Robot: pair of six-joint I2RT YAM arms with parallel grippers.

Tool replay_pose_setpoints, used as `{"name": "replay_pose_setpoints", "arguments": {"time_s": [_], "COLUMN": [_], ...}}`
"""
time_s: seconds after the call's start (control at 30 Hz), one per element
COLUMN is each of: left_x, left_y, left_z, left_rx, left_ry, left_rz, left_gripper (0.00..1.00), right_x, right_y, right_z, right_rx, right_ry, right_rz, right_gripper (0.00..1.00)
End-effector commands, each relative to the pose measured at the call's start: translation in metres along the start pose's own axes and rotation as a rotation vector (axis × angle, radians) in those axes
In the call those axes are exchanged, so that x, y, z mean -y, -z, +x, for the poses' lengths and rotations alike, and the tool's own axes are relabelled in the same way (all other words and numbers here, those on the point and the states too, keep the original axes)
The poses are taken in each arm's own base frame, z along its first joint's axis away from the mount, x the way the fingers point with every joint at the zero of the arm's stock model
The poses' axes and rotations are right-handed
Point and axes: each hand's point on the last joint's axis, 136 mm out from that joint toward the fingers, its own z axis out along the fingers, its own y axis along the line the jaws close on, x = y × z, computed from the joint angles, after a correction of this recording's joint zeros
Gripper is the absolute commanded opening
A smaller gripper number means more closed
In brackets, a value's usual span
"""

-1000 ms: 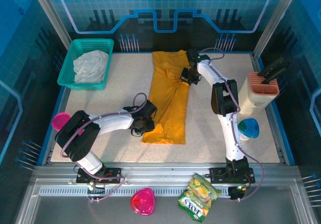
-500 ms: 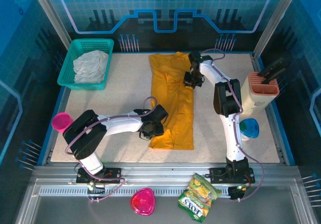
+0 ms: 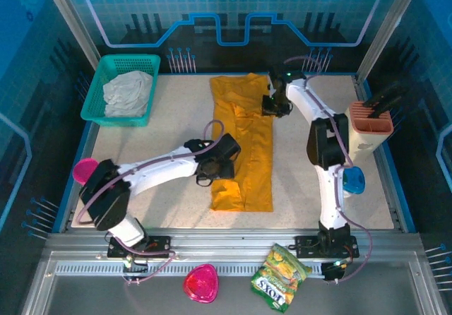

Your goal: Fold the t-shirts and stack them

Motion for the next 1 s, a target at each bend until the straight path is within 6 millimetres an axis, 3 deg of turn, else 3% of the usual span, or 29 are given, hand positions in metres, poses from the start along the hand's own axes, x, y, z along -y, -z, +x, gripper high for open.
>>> {"name": "replay_pose_setpoints", "arguments": {"time_s": [0.0, 0.07, 0.17, 0.3, 0.33, 0.4, 0.5, 0.57, 0.67, 0.8, 0.97], "left_x": [-0.002, -0.002, -0.008, -0.001, 0.003, 0.014, 0.020, 0.007, -0.020, -0.048, -0.060], "left_y": [0.062, 0.095, 0.137, 0.167, 0.171, 0.169, 0.146, 0.124, 0.107, 0.087, 0.053], "left_z": [-0.051, -0.080, -0.112, -0.127, -0.126, -0.113, -0.068, -0.036, 0.000, 0.048, 0.100], "left_rx": [0.248, 0.406, 0.596, 0.766, 0.806, 0.856, 0.862, 0.775, 0.575, 0.352, 0.145], "left_ry": [-0.178, -0.269, -0.368, -0.544, -0.611, -0.803, -1.177, -1.388, -1.534, -1.654, -1.752], "left_rz": [-0.017, -0.035, -0.090, -0.078, -0.061, -0.002, 0.080, 0.083, 0.089, 0.147, 0.217], "left_gripper": [0.71, 0.74, 0.82, 0.85, 0.86, 0.85, 0.84, 0.83, 0.85, 0.85, 0.85], "right_x": [-0.034, -0.052, -0.074, -0.085, -0.082, -0.070, -0.045, -0.029, -0.005, 0.020, 0.017], "right_y": [0.137, 0.185, 0.234, 0.248, 0.237, 0.230, 0.214, 0.195, 0.163, 0.116, 0.071], "right_z": [-0.005, 0.014, 0.058, 0.138, 0.163, 0.190, 0.224, 0.253, 0.302, 0.334, 0.359], "right_rx": [0.296, 0.421, 0.599, 0.735, 0.734, 0.750, 0.629, 0.499, 0.274, 0.073, -0.036], "right_ry": [0.265, 0.413, 0.651, 1.022, 1.121, 1.187, 1.227, 1.329, 1.532, 1.643, 1.703], "right_rz": [-0.012, -0.041, -0.043, -0.096, -0.098, -0.082, -0.076, -0.066, -0.063, -0.032, -0.057], "right_gripper": [0.31, 0.34, 0.44, 0.66, 0.69, 0.78, 0.79, 0.77, 0.79, 0.79, 0.77]}}
